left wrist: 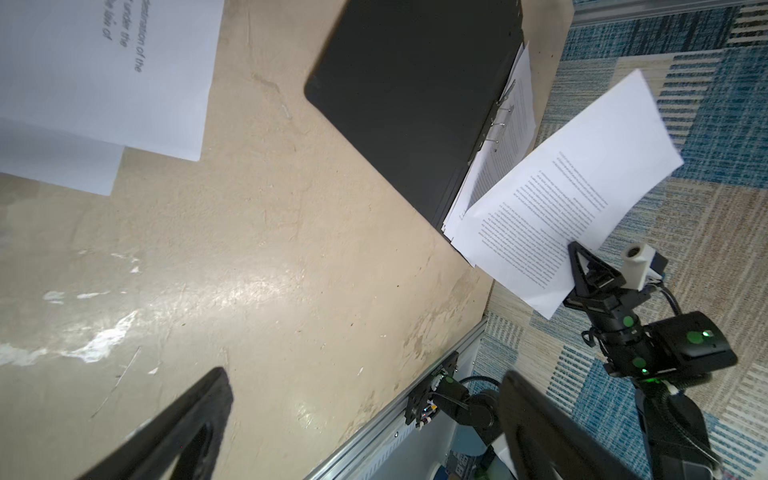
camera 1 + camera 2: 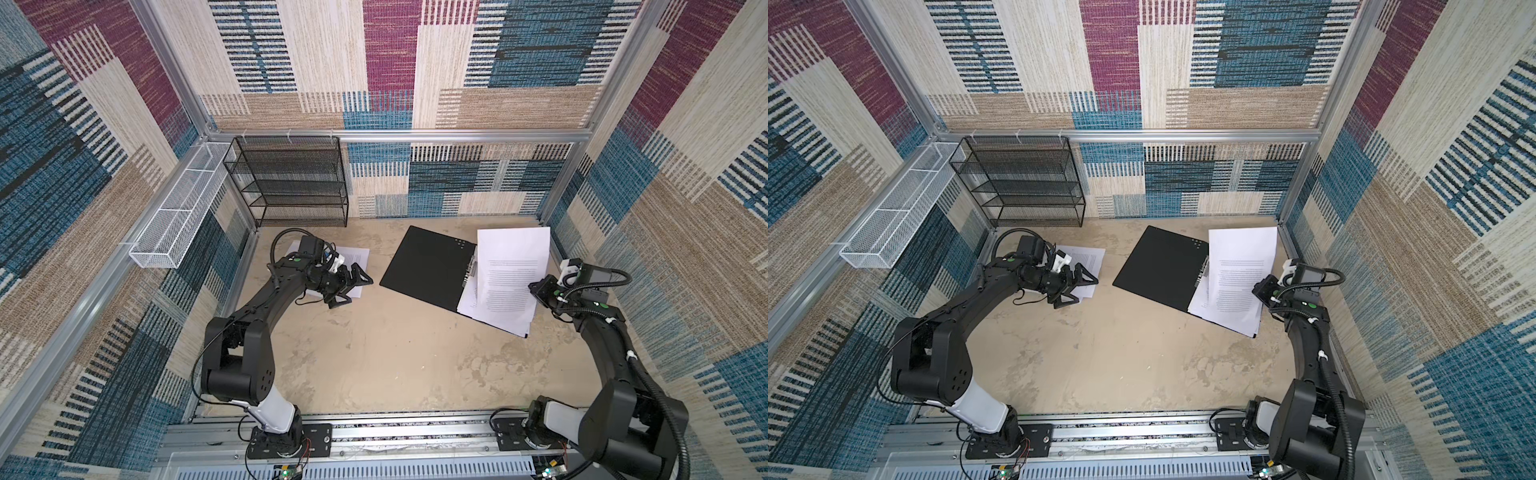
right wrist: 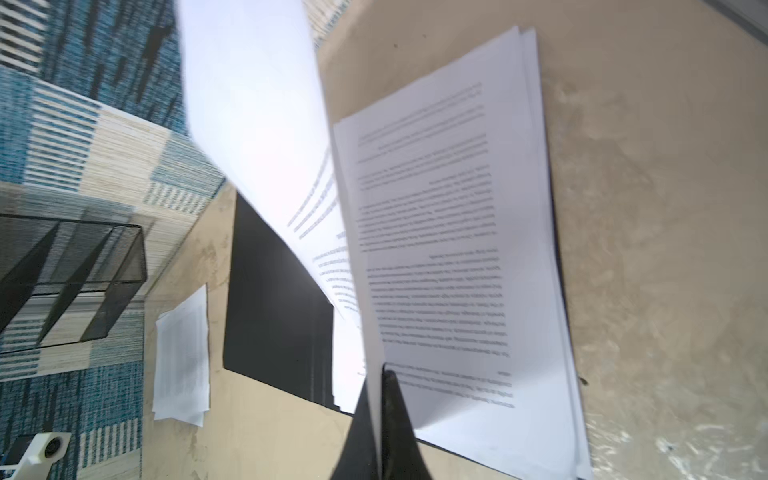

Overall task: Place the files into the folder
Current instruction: 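Lift the printed sheet and carry it over the black folder with the right gripper, then lay the sheet on the folder pages and press it flat with the right gripper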

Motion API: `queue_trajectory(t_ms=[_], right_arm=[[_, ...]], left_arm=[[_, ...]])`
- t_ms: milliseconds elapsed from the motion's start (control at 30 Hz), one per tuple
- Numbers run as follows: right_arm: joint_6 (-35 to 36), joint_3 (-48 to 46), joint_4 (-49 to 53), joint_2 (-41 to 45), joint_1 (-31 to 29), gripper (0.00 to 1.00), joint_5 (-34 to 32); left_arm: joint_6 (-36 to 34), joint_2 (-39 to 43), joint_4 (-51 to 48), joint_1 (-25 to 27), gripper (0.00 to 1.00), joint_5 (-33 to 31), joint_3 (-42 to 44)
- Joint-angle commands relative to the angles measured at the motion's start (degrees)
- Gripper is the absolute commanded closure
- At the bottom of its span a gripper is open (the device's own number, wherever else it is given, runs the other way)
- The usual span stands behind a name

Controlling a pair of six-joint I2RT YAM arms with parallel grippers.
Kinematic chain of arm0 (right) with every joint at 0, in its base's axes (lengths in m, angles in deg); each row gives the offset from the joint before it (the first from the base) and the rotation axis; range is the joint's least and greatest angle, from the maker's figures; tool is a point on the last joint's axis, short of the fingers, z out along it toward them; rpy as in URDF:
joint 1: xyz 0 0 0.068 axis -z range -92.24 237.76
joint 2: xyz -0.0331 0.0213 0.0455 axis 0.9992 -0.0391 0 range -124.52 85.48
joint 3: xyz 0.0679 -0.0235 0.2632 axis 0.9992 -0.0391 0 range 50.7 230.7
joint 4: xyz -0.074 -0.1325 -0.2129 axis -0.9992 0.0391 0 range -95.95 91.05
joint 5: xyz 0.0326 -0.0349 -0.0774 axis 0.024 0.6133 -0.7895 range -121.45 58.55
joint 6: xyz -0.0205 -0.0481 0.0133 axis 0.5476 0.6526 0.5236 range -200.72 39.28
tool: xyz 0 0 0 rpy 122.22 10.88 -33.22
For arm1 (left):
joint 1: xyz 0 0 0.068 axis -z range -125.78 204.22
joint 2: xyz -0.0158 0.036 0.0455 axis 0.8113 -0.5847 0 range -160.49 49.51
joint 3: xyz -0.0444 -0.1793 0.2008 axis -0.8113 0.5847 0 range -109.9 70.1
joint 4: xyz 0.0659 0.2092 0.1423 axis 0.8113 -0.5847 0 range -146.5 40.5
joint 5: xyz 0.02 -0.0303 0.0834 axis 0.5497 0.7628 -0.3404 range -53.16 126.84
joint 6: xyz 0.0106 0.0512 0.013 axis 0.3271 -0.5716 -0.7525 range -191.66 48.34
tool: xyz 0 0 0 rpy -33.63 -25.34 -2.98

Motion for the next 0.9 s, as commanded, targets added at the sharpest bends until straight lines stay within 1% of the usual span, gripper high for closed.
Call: queue_trajectory(t_ms=[0, 67, 100, 333, 400, 667, 767, 867], right_arm=[[4.13, -1.27, 0.48, -0.68, 0.83, 1.00, -5.95], [4.96, -1.76, 0.92, -2.57, 0.82, 1.00, -9.36], [5.28, -1.87, 0.82, -3.60, 0.81, 1.00, -9.92], [6.39, -1.62, -2.94, -8.00, 0.55, 1.00, -8.17], [7.48, -0.01, -2.25, -10.09, -0.36, 1.00, -9.55], [8.89, 3.76, -3.72, -16.77, -3.13, 1.00, -8.20], [9.04, 5.17, -4.40, -19.14, -3.78, 1.00, -7.79], [9.83, 6.66, -3.76, -20.83, -4.20, 1.00, -8.28]], left_arm=[[-0.36, -1.17, 2.94, -0.16, 0.00, 5.29, 1.64], [-0.31, -1.20, 2.96, -0.21, 0.00, 5.85, 1.93], [-0.38, -0.98, 2.94, -0.21, 0.00, 6.01, 2.08], [0.33, 0.46, 4.11, -0.99, 0.00, 7.67, 3.05], [0.70, 0.65, 4.68, -1.22, 0.00, 8.09, 3.40], [1.11, 1.33, 6.06, -1.57, 0.00, 9.89, 4.04], [1.54, 1.69, 7.80, -1.53, 0.00, 12.02, 4.49], [3.70, 1.80, 12.34, -1.26, 0.00, 15.72, 5.78]])
